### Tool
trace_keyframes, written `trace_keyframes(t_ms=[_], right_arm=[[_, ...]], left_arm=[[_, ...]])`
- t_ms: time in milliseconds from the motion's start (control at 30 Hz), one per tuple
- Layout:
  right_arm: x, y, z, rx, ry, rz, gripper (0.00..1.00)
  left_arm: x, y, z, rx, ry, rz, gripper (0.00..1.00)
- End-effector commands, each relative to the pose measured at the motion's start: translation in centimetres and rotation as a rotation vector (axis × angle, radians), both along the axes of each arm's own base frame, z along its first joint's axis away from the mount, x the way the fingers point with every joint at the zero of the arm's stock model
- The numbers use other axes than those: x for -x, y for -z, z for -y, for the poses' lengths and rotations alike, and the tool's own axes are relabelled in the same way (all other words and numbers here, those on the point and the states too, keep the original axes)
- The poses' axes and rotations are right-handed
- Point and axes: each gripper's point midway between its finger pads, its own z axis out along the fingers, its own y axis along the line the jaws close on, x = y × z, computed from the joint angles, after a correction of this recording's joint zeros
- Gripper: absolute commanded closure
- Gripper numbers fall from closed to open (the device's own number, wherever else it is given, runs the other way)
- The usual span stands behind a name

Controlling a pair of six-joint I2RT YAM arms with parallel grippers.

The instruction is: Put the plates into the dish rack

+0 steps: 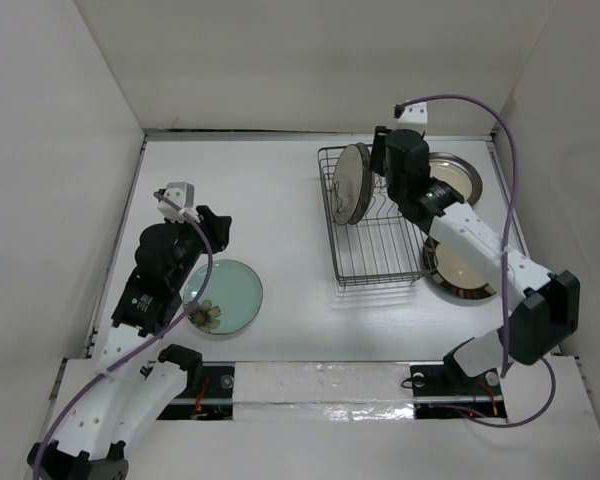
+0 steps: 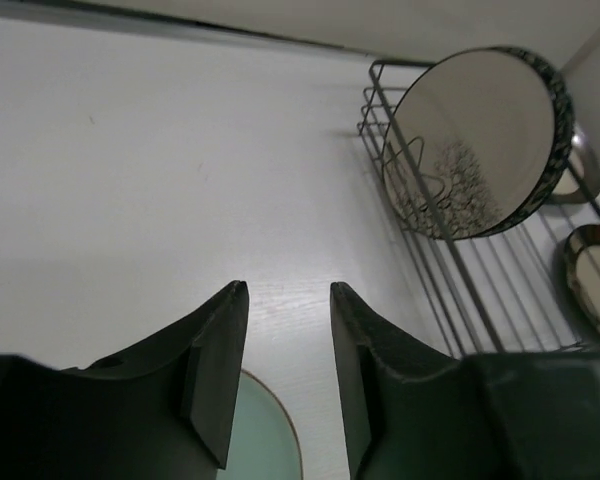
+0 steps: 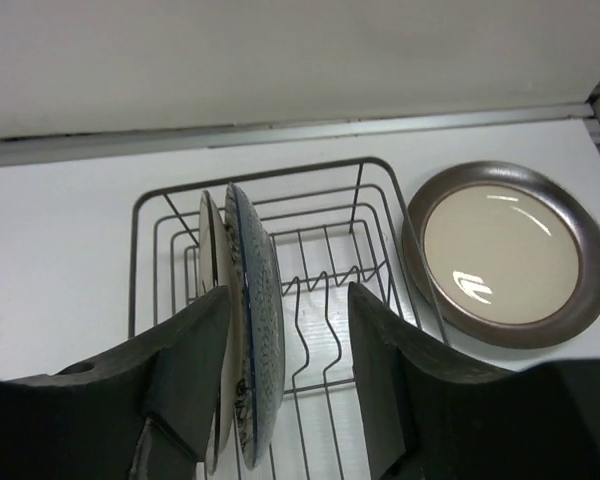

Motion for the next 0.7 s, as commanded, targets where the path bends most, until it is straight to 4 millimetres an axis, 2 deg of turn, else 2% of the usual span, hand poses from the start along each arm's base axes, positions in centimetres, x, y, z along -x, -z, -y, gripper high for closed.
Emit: trace_keyframes(t_ms=[0, 33, 67, 100, 133, 167, 200, 267, 300, 333, 433, 467, 500, 533, 567, 667], right_arm=[[2.3, -5.6, -0.7, -0.096, -0.089, 0.149, 0.46], [3.0, -6.1, -1.6, -0.105, -0.144, 0.164, 0.52], [4.1, -6.3, -3.7, -0.117, -0.225, 0.172, 0.76], [5.4, -7.0, -6.1, -0.141, -0.359, 0.182, 0.89], [6.3, -6.9, -8.1, -0.156, -0.453, 0.172, 1.00], [7.2, -6.7, -10.2, -0.172, -0.548, 0.159, 1.00], [9.4, -6.3, -13.9, -0.197, -0.728, 0.131, 1.00], [10.7, -3.6, -18.2, -0.222, -0.879, 0.040, 1.00], [12.8, -3.1, -21.1, -0.251, -1.005, 0.000, 1.00], [13.0, -1.1, -23.5, -0.261, -1.065, -0.043, 1.00], [15.7, 1.4, -28.2, -0.305, -1.216, -0.132, 0.75], [15.6, 4.6, -29.7, -0.296, -1.229, -0.212, 0.57], [15.8, 5.9, -30.6, -0.293, -1.243, -0.254, 0.52], [15.9, 6.4, -31.6, -0.297, -1.259, -0.271, 0.48], [15.5, 9.1, -32.3, -0.293, -1.247, -0.329, 0.43], [15.0, 12.4, -33.1, -0.295, -1.225, -0.419, 0.41]], left_arm=[[0.2, -2.8, 0.1, 0.037, 0.008, 0.121, 0.70], [0.5, -3.4, 0.0, 0.047, 0.009, 0.145, 0.73], [0.7, -3.6, 0.1, 0.053, 0.019, 0.153, 0.81], [0.9, -4.0, 0.1, 0.060, 0.022, 0.169, 0.86], [1.2, -4.6, 0.1, 0.071, 0.022, 0.196, 0.91], [1.2, -4.7, -0.2, 0.072, 0.012, 0.202, 1.00], [1.3, -5.0, -0.3, 0.076, 0.007, 0.211, 1.00], [1.6, -5.3, -0.4, 0.083, 0.007, 0.223, 1.00], [1.7, -5.2, -0.4, 0.084, 0.007, 0.224, 1.00], [1.9, -5.4, -0.5, 0.088, 0.007, 0.233, 1.00], [1.7, -5.6, -1.4, 0.085, -0.045, 0.240, 1.00], [1.7, -5.4, -1.3, 0.082, -0.042, 0.235, 0.98], [1.8, -5.4, -1.2, 0.084, -0.036, 0.236, 0.95], [1.9, -5.6, -1.2, 0.086, -0.033, 0.244, 0.92], [1.9, -5.4, -1.2, 0.084, -0.028, 0.242, 0.84], [1.6, -4.9, -0.7, 0.069, -0.009, 0.218, 0.69]])
